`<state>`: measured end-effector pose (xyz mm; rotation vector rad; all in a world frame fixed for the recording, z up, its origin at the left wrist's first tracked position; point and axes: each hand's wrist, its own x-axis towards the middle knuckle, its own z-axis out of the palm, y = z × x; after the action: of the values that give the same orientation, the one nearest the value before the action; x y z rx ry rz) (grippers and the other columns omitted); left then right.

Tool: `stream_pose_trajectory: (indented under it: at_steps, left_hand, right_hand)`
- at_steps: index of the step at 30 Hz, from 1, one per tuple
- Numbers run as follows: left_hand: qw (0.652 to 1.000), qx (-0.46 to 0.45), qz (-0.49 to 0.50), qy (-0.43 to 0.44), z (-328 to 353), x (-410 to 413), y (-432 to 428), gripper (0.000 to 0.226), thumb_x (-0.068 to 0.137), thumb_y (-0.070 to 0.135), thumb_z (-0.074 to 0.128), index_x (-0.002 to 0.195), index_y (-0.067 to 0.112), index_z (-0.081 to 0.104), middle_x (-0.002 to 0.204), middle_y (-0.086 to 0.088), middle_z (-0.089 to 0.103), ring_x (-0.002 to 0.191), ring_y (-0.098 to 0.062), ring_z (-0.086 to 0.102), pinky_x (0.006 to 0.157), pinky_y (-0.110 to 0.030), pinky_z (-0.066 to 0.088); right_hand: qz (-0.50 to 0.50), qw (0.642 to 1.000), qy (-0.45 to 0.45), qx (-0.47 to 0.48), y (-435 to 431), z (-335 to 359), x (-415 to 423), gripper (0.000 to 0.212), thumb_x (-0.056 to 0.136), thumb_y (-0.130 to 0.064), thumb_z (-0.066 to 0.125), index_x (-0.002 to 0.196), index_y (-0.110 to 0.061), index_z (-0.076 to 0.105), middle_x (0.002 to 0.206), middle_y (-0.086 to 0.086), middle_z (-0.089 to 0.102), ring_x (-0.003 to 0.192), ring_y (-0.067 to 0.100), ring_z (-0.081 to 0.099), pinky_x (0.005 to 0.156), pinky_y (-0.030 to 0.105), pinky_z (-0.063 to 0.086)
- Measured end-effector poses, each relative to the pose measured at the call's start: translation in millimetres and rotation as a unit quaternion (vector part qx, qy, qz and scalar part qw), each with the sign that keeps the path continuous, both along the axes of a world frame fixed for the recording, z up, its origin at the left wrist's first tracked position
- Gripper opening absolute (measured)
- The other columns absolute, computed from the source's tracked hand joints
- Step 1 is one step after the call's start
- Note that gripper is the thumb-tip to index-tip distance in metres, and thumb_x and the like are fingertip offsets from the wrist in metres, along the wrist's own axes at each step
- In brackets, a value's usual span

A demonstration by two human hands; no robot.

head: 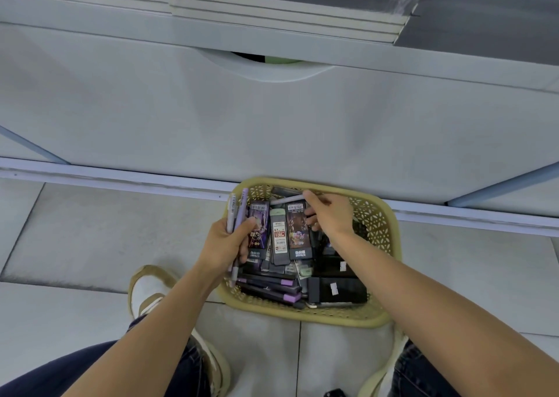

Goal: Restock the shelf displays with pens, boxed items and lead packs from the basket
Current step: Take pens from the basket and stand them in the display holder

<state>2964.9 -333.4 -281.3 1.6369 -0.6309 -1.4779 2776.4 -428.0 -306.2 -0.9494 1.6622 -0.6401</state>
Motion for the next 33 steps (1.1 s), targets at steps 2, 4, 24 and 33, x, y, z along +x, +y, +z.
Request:
stream_pose_trajectory:
  at_steps: [2,4,24,33]
  left_hand:
    - [1.000,0.002,0.001,-0.010,-1.2,-0.1,-0.4,0.021,0.094,0.024,0.062,0.075,0.015,0.062,0.045,-0.003,0.047,0.037,-0.015,0.042,0.039,-0.024,0.042]
    - [1.000,0.003,0.001,-0.017,-1.5,0.2,-1.1,0.022,0.093,0.027,0.063,0.076,0.013,0.061,0.046,-0.003,0.048,0.037,-0.014,0.043,0.040,-0.024,0.043]
    - [0.970,-0.161,0.175,0.050,95.7,-45.5,-24.0,0.005,0.088,0.015,0.071,0.084,0.012,0.069,0.042,0.006,0.043,0.033,-0.007,0.035,0.034,-0.018,0.033]
    - [0.945,-0.264,0.185,0.059,162.0,-37.7,-9.2,0.010,0.086,0.021,0.073,0.091,0.013,0.069,0.046,0.005,0.045,0.036,-0.009,0.036,0.035,-0.020,0.032]
  right_hand:
    - [-0.022,1.000,-0.003,0.002,-2.5,-1.8,11.2,0.021,0.087,-0.032,0.071,0.078,-0.014,0.069,0.061,0.004,0.069,0.041,0.008,0.057,0.038,0.019,0.045]
    - [-0.045,0.999,-0.006,-0.001,-4.0,-4.2,21.2,0.019,0.088,-0.027,0.071,0.077,-0.012,0.069,0.061,0.004,0.068,0.041,0.009,0.056,0.040,0.021,0.046]
    - [0.194,0.894,-0.402,0.040,19.6,101.3,-21.8,0.011,0.082,-0.014,0.068,0.088,-0.018,0.076,0.103,0.018,0.073,0.088,0.022,0.072,0.075,0.025,0.058]
    - [0.229,0.859,-0.457,-0.008,28.3,175.1,-17.2,0.017,0.091,-0.020,0.057,0.100,-0.007,0.062,0.103,0.017,0.073,0.080,0.018,0.072,0.072,0.026,0.059]
